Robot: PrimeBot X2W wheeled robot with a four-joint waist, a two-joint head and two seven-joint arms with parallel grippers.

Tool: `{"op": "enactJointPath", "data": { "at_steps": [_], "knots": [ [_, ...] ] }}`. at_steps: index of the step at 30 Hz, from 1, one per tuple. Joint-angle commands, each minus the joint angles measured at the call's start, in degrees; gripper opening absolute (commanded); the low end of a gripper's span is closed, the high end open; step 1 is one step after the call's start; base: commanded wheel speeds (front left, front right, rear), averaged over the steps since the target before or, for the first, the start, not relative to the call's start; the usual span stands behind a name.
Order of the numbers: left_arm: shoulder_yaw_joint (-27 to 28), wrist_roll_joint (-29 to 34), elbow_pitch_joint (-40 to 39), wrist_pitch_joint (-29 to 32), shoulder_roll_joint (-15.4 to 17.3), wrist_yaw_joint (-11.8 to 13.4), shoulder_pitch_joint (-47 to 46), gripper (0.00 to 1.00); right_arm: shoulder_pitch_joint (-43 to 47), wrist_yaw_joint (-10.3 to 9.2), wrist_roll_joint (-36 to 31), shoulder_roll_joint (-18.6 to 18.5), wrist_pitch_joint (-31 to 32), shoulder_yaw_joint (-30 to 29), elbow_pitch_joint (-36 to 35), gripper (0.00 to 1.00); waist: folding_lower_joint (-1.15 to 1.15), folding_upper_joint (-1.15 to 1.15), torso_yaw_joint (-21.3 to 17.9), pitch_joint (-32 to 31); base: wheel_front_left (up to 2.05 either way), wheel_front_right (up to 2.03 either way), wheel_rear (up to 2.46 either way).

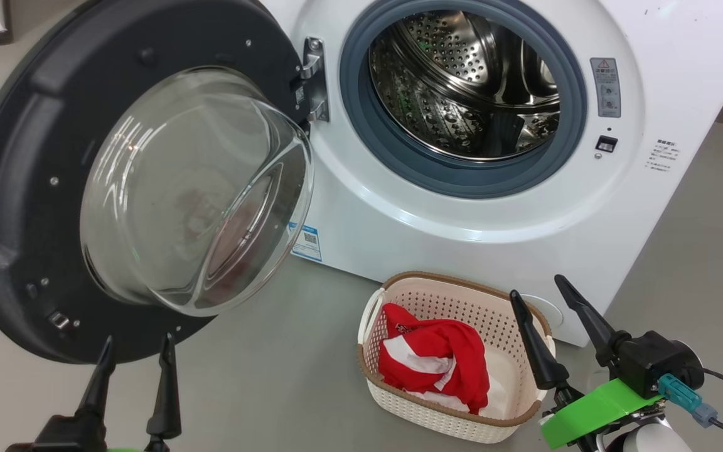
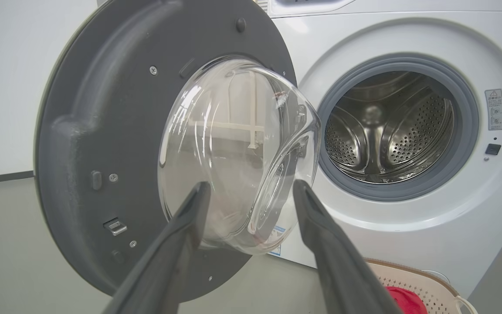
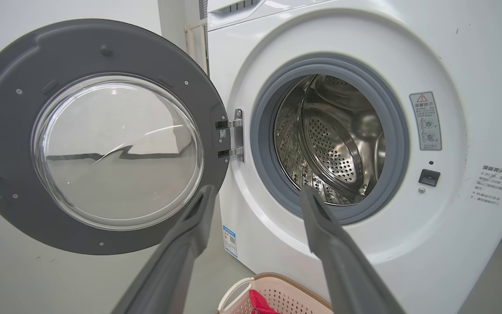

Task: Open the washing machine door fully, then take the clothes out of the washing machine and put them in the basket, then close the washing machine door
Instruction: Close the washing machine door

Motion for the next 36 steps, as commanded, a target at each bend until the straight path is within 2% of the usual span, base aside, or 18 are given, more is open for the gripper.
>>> {"op": "enactJointPath", "data": {
  "at_steps": [1, 17, 18, 19, 20, 30, 36],
  "knots": [
    [1.9, 0.3, -1.7, -0.5, 0.9, 0.5, -0.3, 1.00, -1.3, 0.36, 1.0, 0.0, -0.4, 1.3, -1.6, 1.00, 0.00, 0.00, 0.5, -0.1, 0.00, 0.00, 0.00],
    [2.0, 0.9, -2.8, -0.5, 1.0, 2.1, -0.2, 1.00, -1.0, 0.36, 1.3, -0.2, -0.4, 1.1, -1.2, 1.00, 0.00, 0.00, 0.3, -0.1, 0.00, 0.00, 0.00],
    [1.9, 1.0, -3.0, -0.5, 1.1, 2.1, -0.3, 0.73, -1.1, 0.36, 1.4, -0.2, -0.4, 1.1, -1.2, 1.00, 0.00, 0.00, 0.2, 0.0, 0.00, 0.00, 0.00],
    [1.9, 1.5, -3.3, -0.5, 1.4, 2.4, -0.5, 0.28, -1.1, 0.36, 1.4, -0.2, -0.4, 1.0, -1.2, 1.00, 0.00, 0.00, 0.2, 0.0, 0.00, 0.00, 0.00],
    [1.9, 1.9, -3.7, -0.5, 1.7, 2.6, -0.7, 0.00, -1.1, 0.36, 1.4, -0.2, -0.4, 1.0, -1.2, 1.00, 0.00, 0.00, 0.1, 0.0, 0.00, 0.00, 0.00],
    [6.2, 4.3, -9.0, -0.1, 7.5, 5.9, -7.7, 0.00, -1.1, 0.36, 1.3, -0.4, -0.4, 0.8, -0.6, 1.00, 0.00, 0.00, -1.5, 0.5, 0.00, 0.00, 0.00],
    [10.5, 2.3, -9.1, 1.8, 11.3, 7.1, -15.0, 0.00, -1.5, 0.36, 1.0, -0.8, -0.4, 0.8, -0.4, 1.00, 0.00, 0.00, -2.8, 0.6, 0.00, 0.00, 0.00]
  ]
}}
